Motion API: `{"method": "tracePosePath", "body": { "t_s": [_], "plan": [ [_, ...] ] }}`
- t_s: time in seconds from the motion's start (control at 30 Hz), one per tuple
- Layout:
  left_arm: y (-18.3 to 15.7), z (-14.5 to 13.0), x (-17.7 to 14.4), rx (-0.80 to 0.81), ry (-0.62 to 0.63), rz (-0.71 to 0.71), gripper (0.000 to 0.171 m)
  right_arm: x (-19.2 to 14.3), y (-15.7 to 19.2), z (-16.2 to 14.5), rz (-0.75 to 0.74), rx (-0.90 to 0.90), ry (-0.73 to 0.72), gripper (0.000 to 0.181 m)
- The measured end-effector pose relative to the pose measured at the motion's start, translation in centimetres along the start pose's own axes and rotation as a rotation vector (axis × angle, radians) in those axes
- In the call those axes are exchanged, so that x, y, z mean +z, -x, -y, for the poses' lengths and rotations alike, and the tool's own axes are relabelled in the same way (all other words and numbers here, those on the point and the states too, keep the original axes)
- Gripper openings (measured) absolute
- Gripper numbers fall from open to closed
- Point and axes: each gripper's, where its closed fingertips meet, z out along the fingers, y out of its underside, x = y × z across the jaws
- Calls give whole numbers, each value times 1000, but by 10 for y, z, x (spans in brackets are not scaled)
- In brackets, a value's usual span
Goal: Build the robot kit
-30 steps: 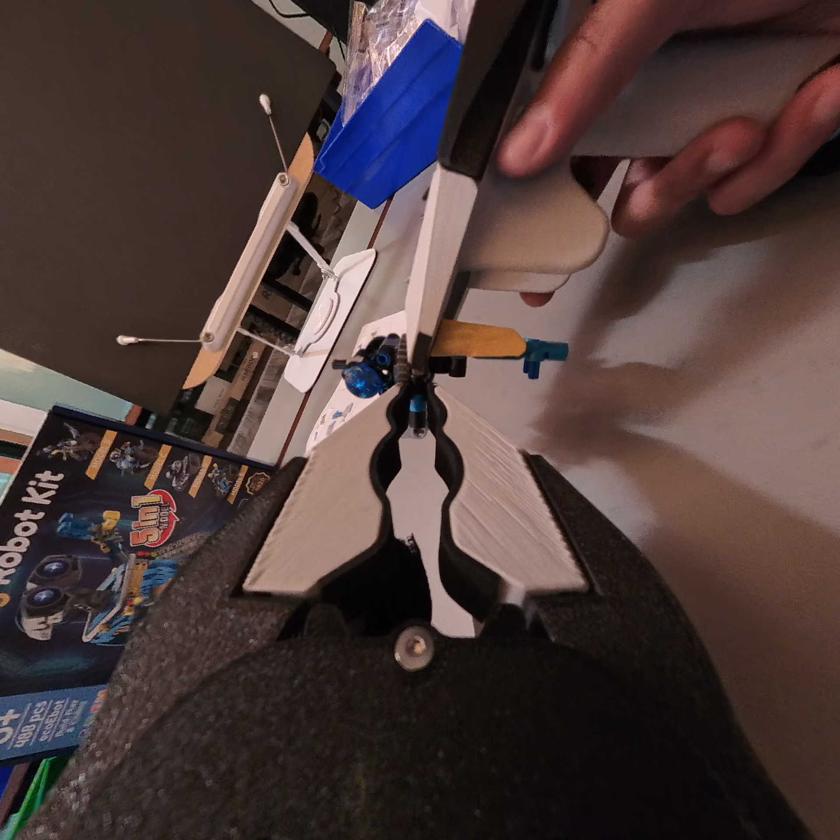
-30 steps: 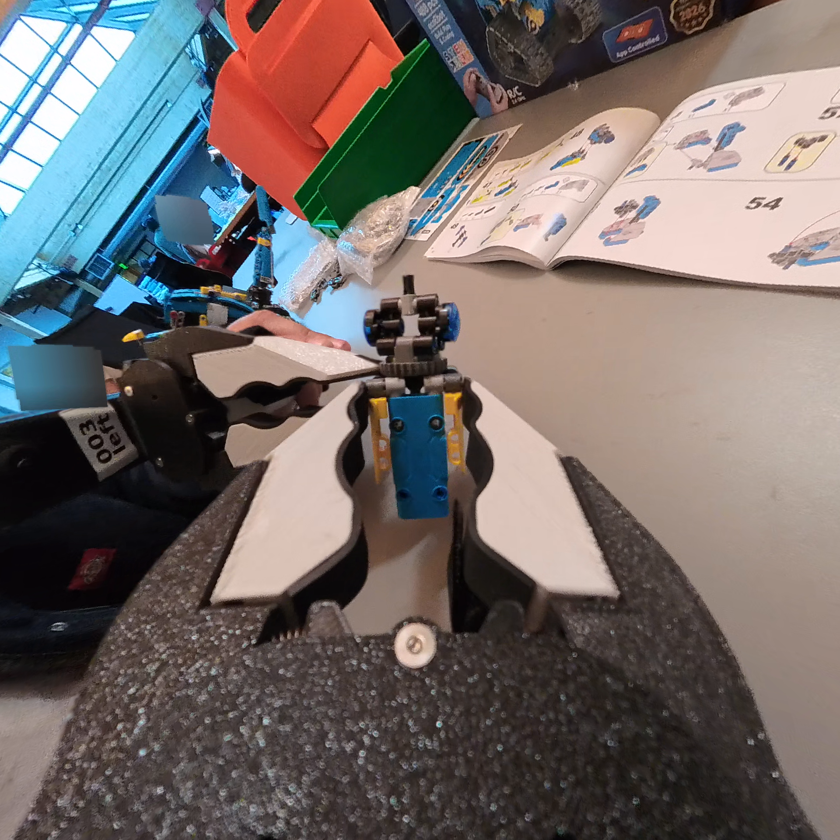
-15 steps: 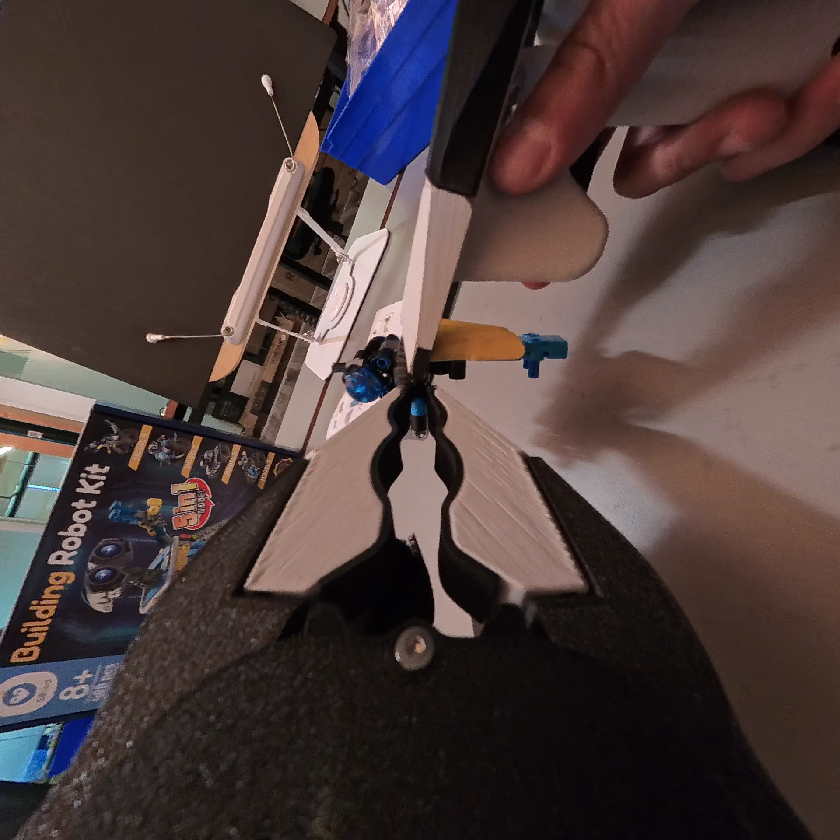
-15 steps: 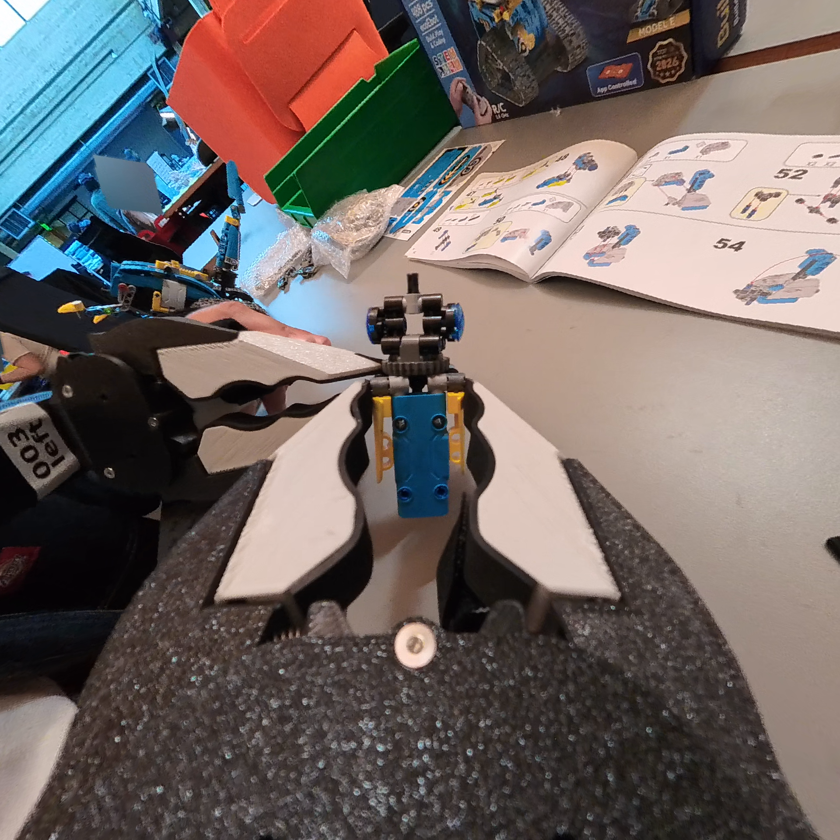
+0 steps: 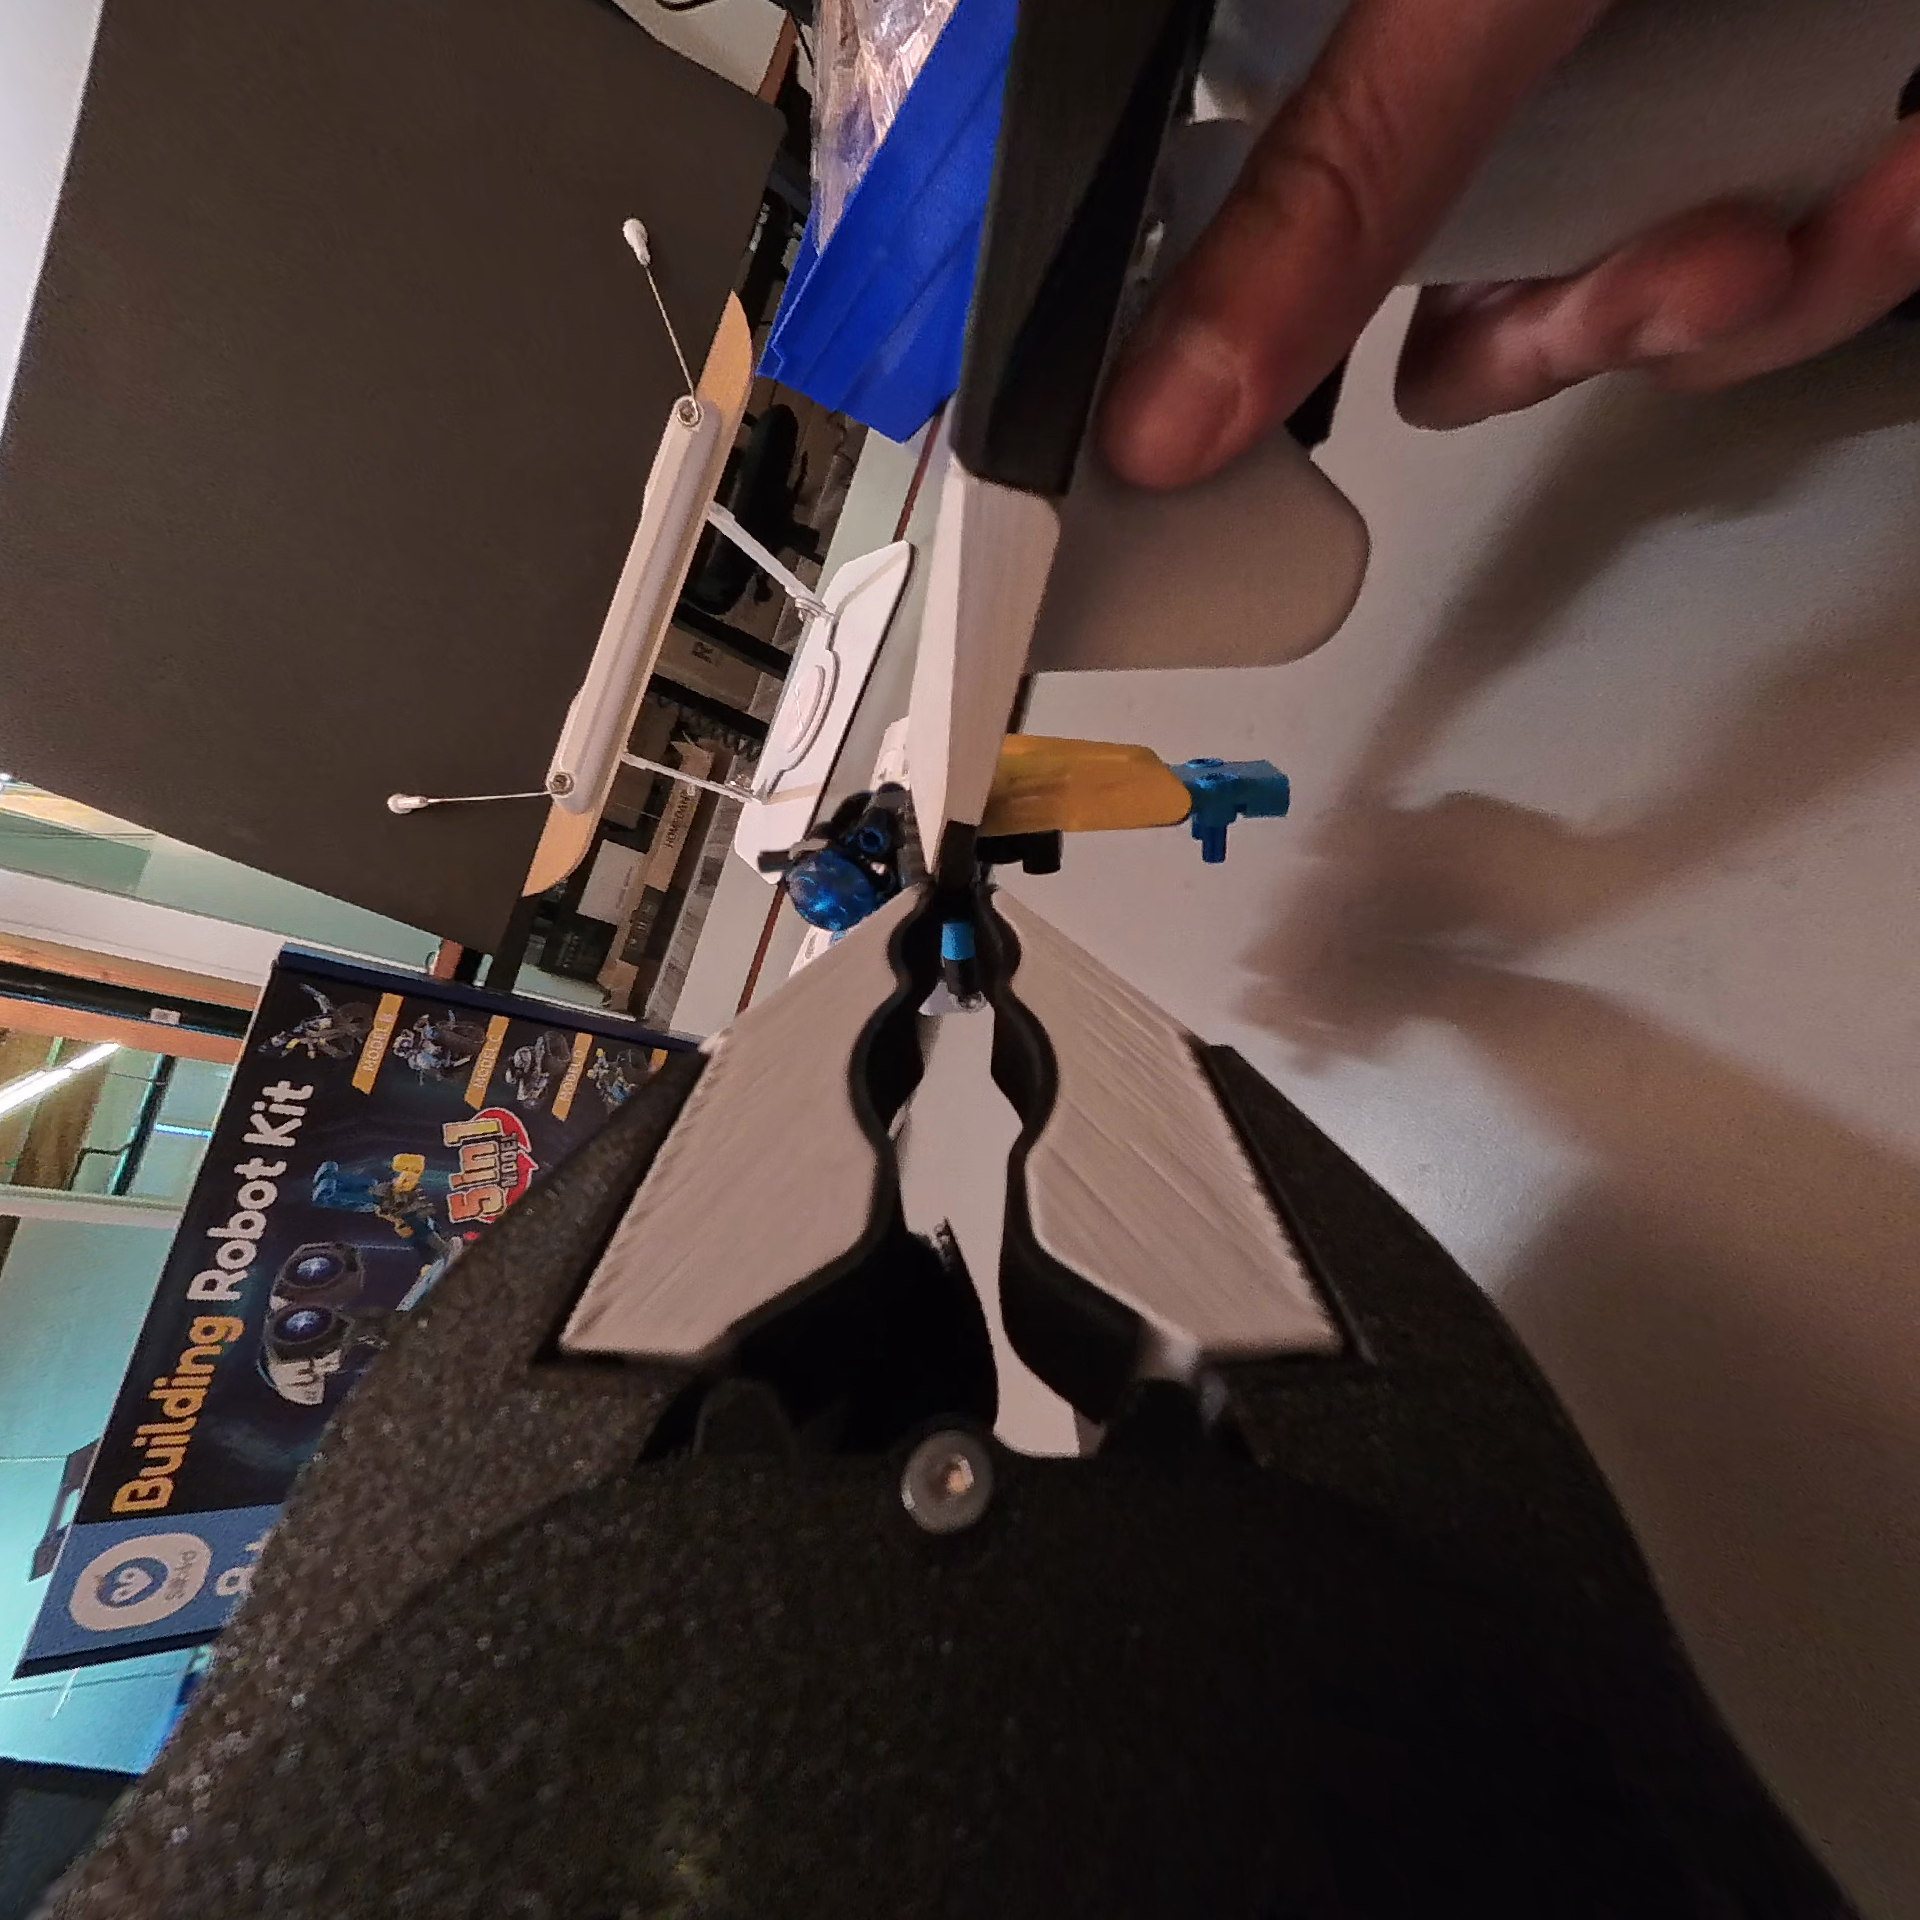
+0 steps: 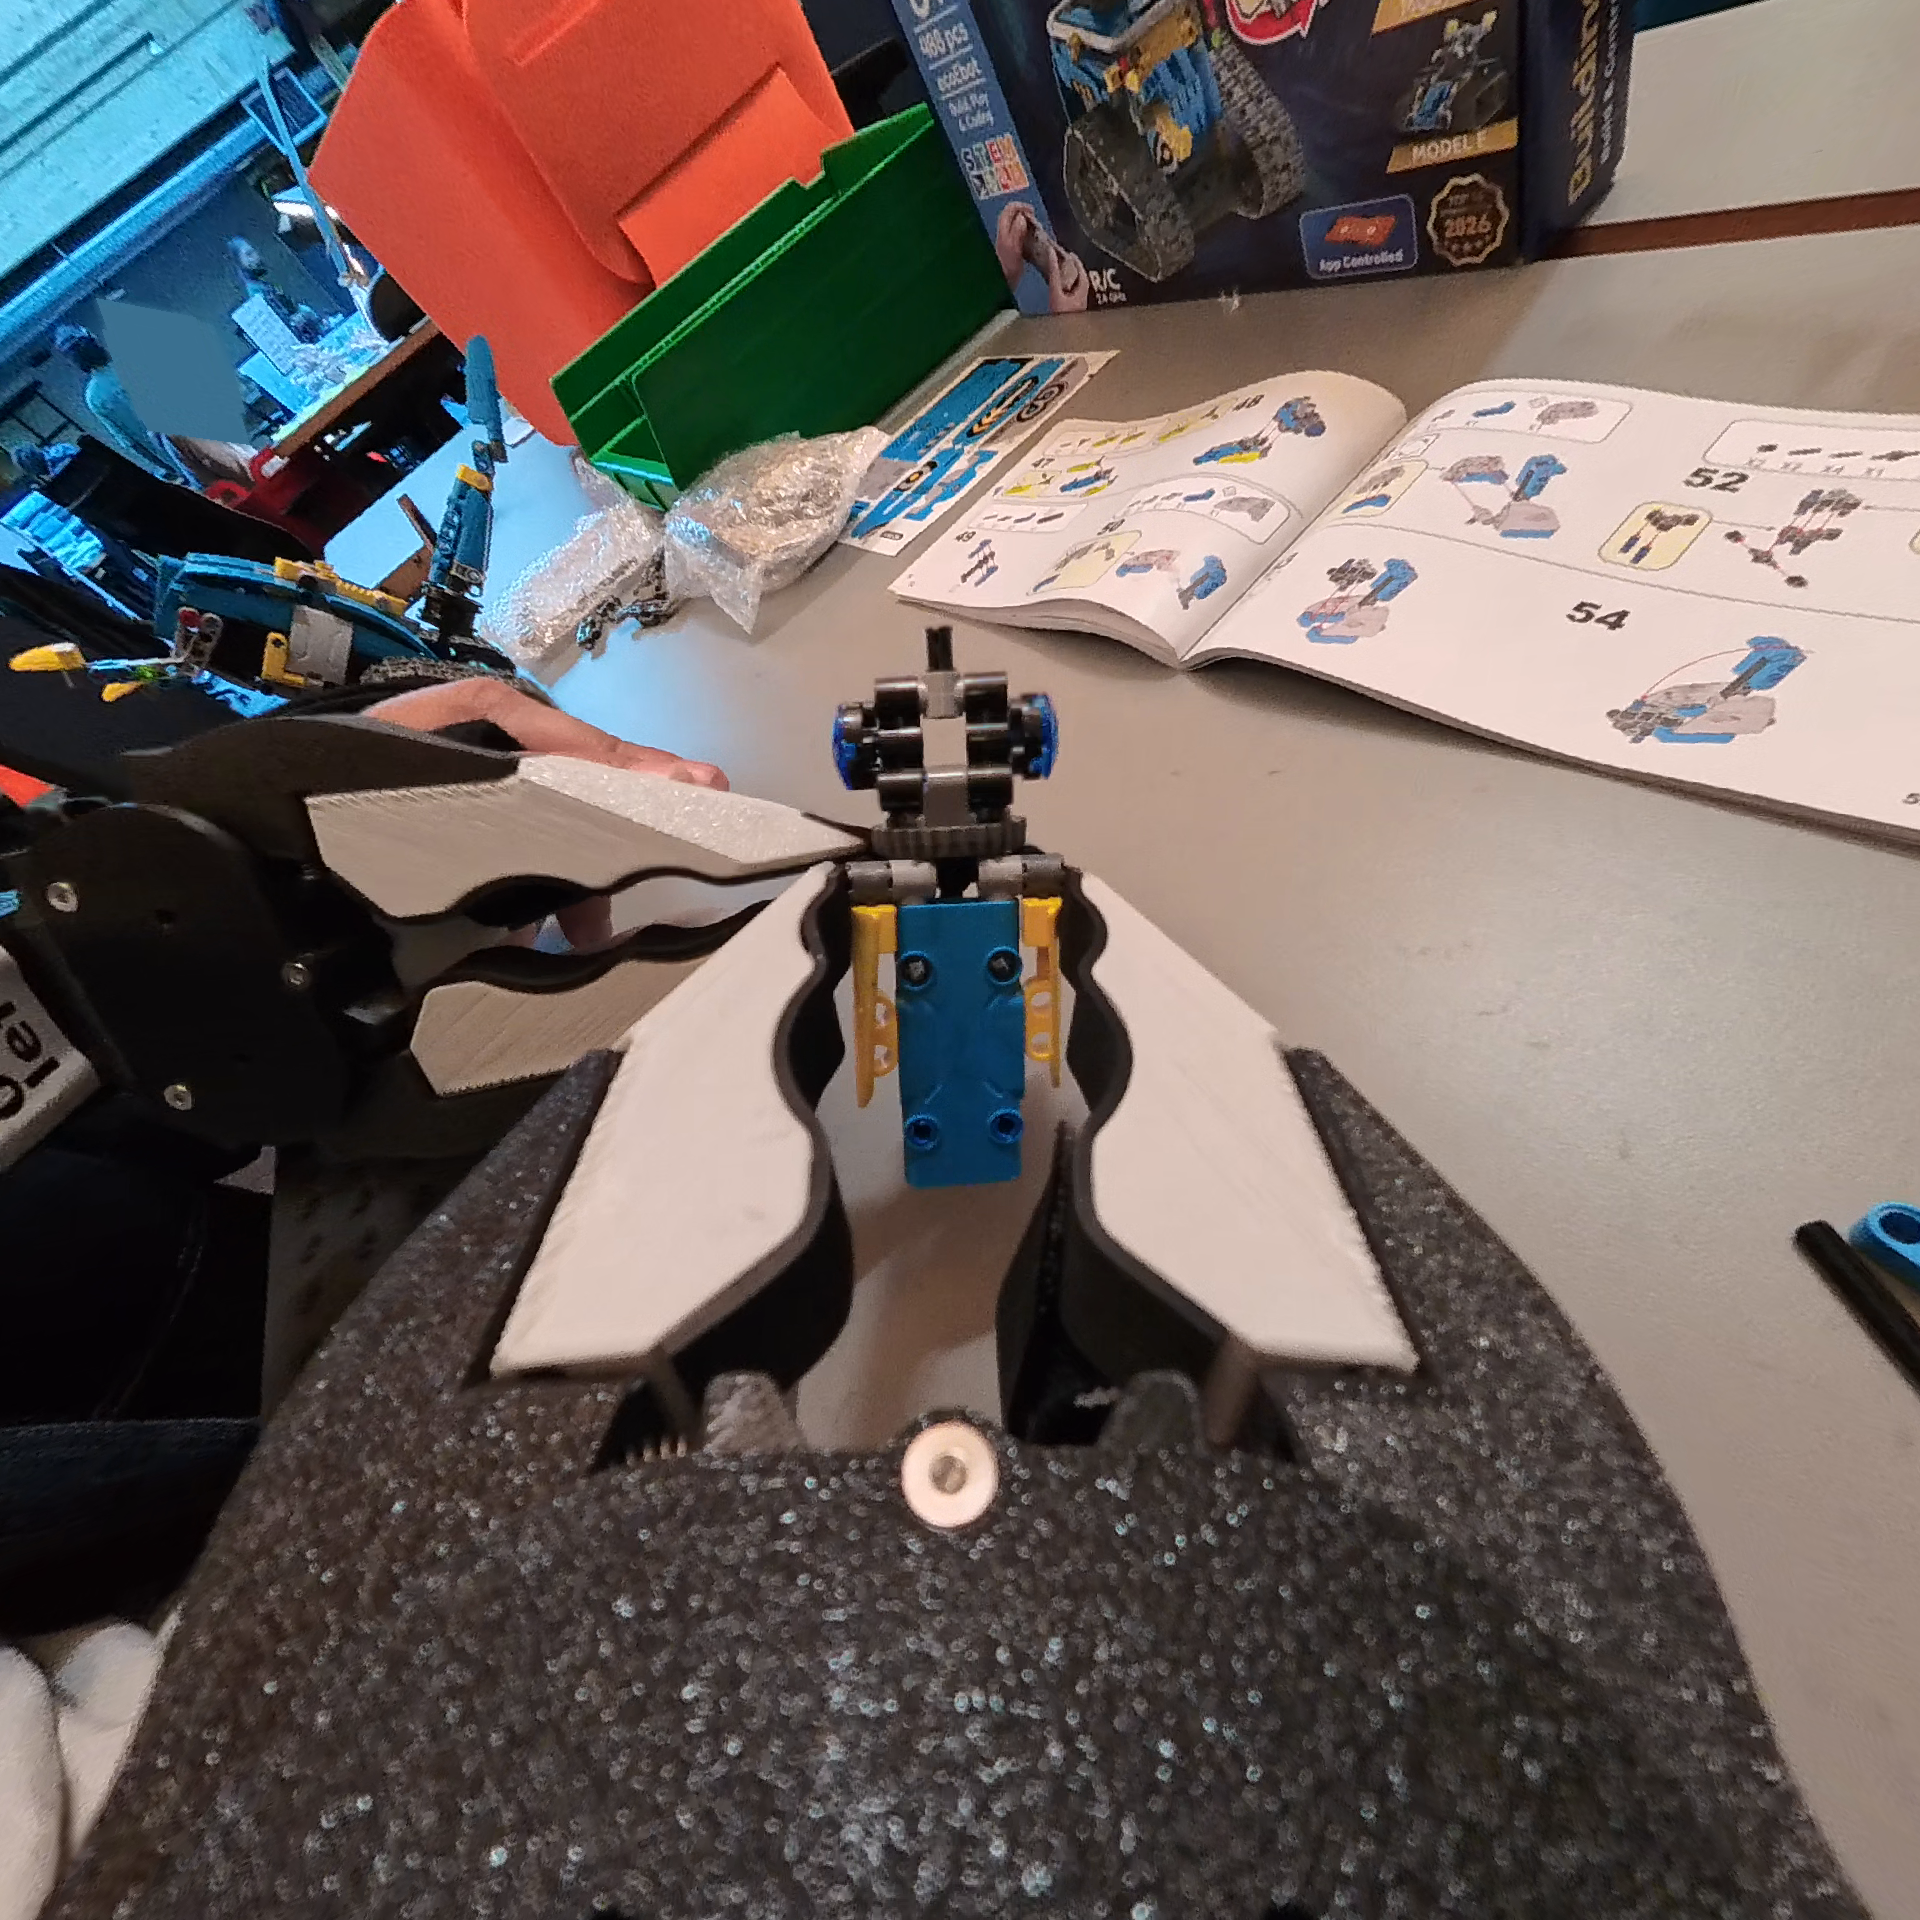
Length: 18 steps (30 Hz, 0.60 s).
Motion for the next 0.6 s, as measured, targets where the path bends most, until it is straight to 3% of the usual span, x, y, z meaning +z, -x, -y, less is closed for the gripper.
{"method": "tracePosePath", "body": {
  "t_s": [0.1, 0.3, 0.37, 0.47, 0.6],
  "plan": [
    [1, 2, 0, -15, -20, -4, 2, -1, 1, 2, 21, 10, -10, 39],
    [5, 7, -2, -92, -73, -24, 10, -8, 2, 5, 190, 197, -26, 40],
    [13, 5, -6, -121, -90, -4, 41, -13, -2, 9, 200, 225, -42, 40],
    [12, -1, -8, -250, -107, -109, 43, -20, 0, 10, 259, 266, -46, 40],
    [-3, -2, -6, -250, -114, -205, 40, -21, 16, 5, 374, 298, -2, 40]
  ]
}}
